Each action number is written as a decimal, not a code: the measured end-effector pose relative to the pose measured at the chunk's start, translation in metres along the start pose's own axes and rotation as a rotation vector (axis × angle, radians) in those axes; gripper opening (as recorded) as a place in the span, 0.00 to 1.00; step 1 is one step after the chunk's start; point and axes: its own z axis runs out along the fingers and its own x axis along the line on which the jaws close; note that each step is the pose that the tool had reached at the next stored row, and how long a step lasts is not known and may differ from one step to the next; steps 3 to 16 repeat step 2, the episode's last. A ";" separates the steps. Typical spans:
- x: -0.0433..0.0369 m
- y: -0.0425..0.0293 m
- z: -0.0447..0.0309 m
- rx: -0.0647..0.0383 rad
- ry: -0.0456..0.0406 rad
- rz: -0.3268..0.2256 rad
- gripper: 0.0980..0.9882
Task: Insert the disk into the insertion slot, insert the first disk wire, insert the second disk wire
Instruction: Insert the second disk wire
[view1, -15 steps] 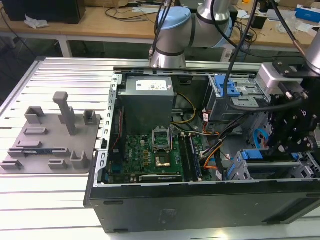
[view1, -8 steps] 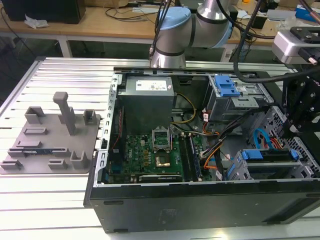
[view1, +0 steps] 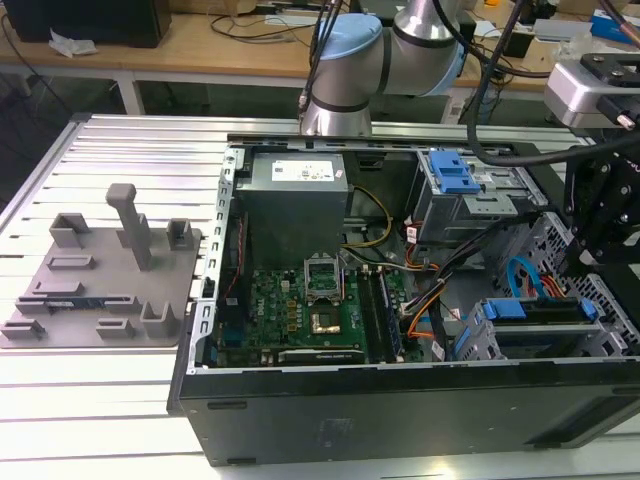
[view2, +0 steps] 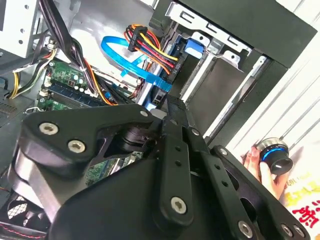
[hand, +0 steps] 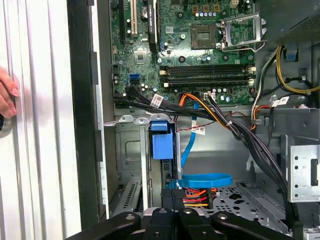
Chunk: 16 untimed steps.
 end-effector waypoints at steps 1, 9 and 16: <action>0.0000 0.0000 0.0000 0.000 0.0000 0.000 0.01; 0.0000 0.0000 0.0000 0.000 0.0000 0.000 0.01; 0.0000 0.0000 0.0000 0.000 0.0000 0.000 0.01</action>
